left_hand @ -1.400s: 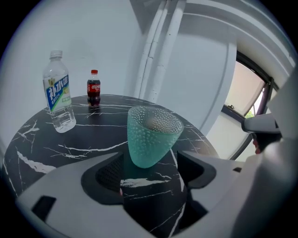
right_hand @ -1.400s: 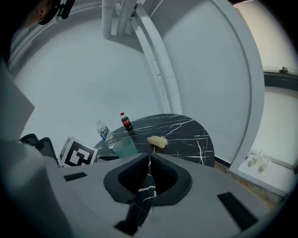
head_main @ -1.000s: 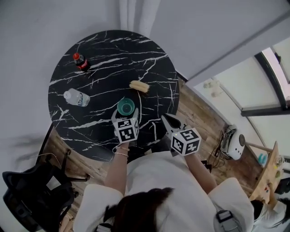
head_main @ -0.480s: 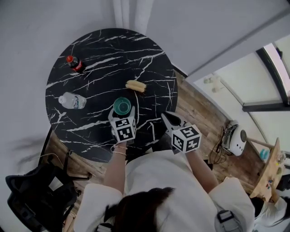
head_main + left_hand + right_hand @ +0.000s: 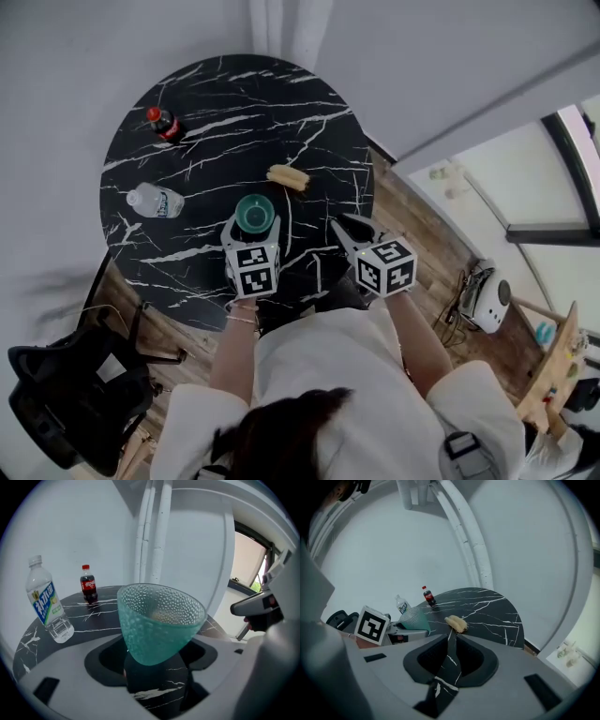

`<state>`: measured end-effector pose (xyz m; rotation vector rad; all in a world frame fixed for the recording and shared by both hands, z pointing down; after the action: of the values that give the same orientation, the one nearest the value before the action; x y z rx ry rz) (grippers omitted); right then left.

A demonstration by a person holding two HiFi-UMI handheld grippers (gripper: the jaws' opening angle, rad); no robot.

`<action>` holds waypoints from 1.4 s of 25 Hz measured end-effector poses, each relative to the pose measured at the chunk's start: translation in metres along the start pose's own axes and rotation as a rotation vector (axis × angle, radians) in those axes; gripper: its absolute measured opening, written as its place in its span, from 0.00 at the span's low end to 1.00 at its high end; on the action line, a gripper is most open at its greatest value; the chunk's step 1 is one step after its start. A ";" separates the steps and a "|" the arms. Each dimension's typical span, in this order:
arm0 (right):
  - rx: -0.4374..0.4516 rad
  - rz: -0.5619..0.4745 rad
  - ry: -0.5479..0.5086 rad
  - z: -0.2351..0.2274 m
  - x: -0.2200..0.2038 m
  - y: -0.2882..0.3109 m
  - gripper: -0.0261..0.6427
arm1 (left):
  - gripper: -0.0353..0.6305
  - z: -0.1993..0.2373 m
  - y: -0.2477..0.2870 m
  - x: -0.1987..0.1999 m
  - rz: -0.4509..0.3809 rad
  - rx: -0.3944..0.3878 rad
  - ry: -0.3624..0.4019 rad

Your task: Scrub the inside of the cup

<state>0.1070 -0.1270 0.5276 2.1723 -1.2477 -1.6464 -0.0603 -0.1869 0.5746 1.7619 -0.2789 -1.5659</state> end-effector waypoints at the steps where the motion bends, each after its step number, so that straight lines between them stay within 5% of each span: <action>1: 0.010 0.003 -0.014 0.000 0.004 0.004 0.10 | 0.57 0.002 -0.005 0.003 -0.011 0.001 -0.004; 5: 0.048 0.018 -0.075 0.003 0.021 0.022 0.11 | 0.57 0.014 -0.029 0.019 -0.053 0.031 -0.012; 8: 0.101 0.050 -0.115 0.007 0.029 0.040 0.25 | 0.57 0.024 -0.045 0.028 -0.081 0.057 -0.017; 13: 0.130 0.135 -0.198 -0.001 0.034 0.069 0.27 | 0.57 0.029 -0.067 0.037 -0.081 0.058 -0.074; 25: 0.173 0.343 -0.360 -0.025 0.031 0.126 0.35 | 0.57 0.030 -0.092 0.037 -0.054 0.158 0.054; 35: 0.187 0.467 -0.406 -0.034 0.020 0.154 0.35 | 0.57 0.037 -0.096 0.032 -0.036 0.190 -0.026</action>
<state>0.0570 -0.2522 0.6127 1.4892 -1.9065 -1.8607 -0.1171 -0.1541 0.4890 1.9013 -0.4234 -1.6341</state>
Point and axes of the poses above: the fingertips, and each gripper's own axes: y forward along the fingers, z to its left, x out of its top, the point moved 2 cm from there along -y, backward along the fingers, and after that the axes turned 4 degrees about x, right-handed, at the moved point
